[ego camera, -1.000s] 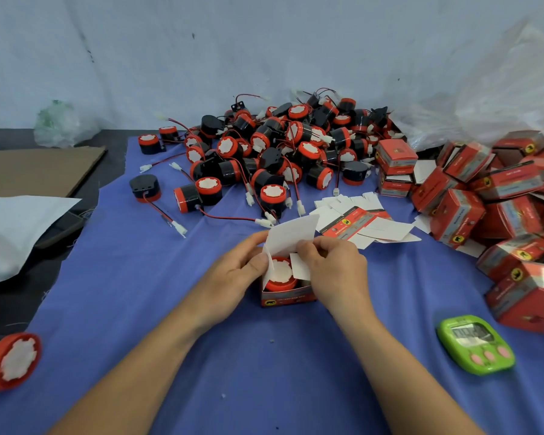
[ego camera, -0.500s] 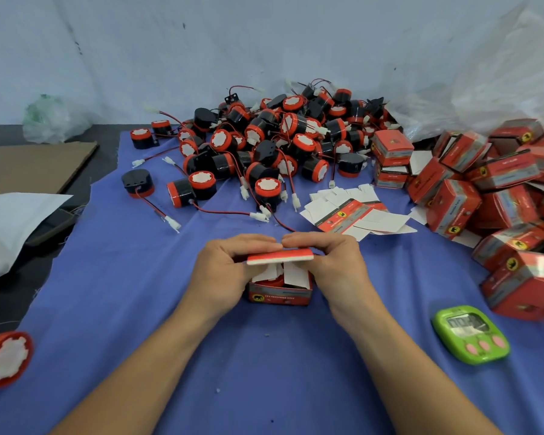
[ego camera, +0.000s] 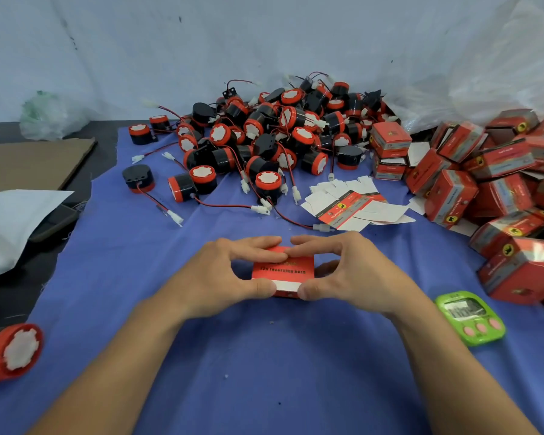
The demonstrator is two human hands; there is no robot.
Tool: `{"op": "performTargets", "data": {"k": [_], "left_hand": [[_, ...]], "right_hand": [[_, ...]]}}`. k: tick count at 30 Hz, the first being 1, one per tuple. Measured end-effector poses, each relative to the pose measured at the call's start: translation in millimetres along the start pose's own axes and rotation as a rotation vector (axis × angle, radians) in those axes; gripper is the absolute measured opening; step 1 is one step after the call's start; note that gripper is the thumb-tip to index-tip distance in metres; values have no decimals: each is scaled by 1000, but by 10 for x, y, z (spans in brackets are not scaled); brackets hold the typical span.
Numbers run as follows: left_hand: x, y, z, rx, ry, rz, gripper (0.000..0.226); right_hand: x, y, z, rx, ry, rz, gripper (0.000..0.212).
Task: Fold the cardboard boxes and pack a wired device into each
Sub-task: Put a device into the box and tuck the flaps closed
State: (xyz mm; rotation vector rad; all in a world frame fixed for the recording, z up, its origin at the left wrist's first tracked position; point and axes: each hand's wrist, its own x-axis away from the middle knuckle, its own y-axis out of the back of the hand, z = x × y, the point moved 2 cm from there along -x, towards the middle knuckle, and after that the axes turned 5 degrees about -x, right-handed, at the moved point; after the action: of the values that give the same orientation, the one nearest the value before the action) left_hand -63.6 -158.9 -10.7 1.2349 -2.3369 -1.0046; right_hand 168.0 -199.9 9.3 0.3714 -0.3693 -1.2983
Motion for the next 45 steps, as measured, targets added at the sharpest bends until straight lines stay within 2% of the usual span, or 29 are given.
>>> {"op": "performTargets", "data": {"k": [6,10,16,23,29,31,33,36,39,42,45], "left_hand": [[9,-57,-55,-53,-63,-171,45],[-18,-26,-49,19,-25,-146,37],[-34,-20,-59,10,-21,-139,34],[16,-15,-13,87,2,-48,35],[-11,-35,-18,217,81,-62,19],[-15,-53,-22,214,91,-81,28],[-18,-67,-28,211,86,-96,34],[-9,-88,-30,195,71,-117,36],[8,-105,-67,197,60,-138,41],[22,-132,-99,212,46,-148,39],[73,-159,-98,370,67,-114,30]], "right_hand": [[-8,0,6,107,47,-82,44],[-21,8,10,80,54,-79,35],[-18,9,17,80,78,-72,33],[33,2,6,7,-9,-27,49],[88,-100,-42,-62,-39,-155,42],[147,-159,-45,-51,-10,-236,36],[235,-249,-30,125,125,-363,29],[338,-442,67,595,378,-480,18],[423,-553,64,782,415,-496,36],[529,-592,15,923,390,-439,57],[570,-597,-34,911,358,-411,59]]}}
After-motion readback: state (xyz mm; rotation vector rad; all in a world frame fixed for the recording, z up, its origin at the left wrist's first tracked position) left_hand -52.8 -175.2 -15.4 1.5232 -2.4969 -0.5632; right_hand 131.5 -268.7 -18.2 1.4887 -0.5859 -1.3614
